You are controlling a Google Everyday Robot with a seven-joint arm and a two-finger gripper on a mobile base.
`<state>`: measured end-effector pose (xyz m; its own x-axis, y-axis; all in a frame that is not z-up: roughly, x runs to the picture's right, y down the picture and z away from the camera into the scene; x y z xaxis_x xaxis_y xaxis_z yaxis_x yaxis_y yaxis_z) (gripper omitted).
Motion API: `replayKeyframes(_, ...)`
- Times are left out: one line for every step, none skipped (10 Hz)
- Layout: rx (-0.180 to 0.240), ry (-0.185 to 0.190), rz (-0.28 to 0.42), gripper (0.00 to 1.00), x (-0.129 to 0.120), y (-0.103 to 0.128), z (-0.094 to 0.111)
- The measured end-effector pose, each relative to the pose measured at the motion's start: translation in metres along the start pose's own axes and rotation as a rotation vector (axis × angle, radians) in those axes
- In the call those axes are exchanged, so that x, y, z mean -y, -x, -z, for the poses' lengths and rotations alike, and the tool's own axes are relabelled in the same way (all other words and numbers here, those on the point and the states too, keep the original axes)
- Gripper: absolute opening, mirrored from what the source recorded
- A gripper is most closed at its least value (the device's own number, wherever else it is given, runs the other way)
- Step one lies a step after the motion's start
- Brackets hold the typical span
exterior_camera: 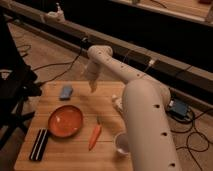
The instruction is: Place the white sponge in the ceramic bowl
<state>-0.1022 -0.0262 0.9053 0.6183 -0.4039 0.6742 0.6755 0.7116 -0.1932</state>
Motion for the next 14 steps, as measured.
replayKeyframes(0.002,-0.001,0.002,0.75,0.001,0.001,-0.001)
replayKeyframes(0.004,-0.001,0.004,0.75,0.002,0.003,-0.002)
replayKeyframes(0.001,-0.001,0.006,0.75,0.003,0.002,-0.002)
replayKeyframes(-0.011,-0.004,0.023,0.75,0.008,0.000,-0.003)
replayKeyframes(-0.018,-0.008,0.043,0.75,0.016,0.002,-0.005)
replayKeyframes(-0.030,-0.014,0.079,0.75,0.031,0.006,-0.009)
replayKeyframes(-0.042,-0.019,0.107,0.75,0.040,0.007,-0.011)
replayKeyframes(-0.052,-0.025,0.145,0.75,0.049,0.009,-0.014)
replayKeyframes(-0.055,-0.031,0.184,0.75,0.057,0.012,-0.017)
replayKeyframes(-0.051,-0.036,0.229,0.75,0.067,0.020,-0.023)
replayKeyframes(-0.039,-0.041,0.275,0.75,0.074,0.029,-0.029)
replayKeyframes(-0.020,-0.049,0.319,0.75,0.081,0.040,-0.034)
replayKeyframes(0.009,-0.067,0.370,0.75,0.088,0.055,-0.036)
replayKeyframes(0.024,-0.078,0.400,0.75,0.091,0.063,-0.037)
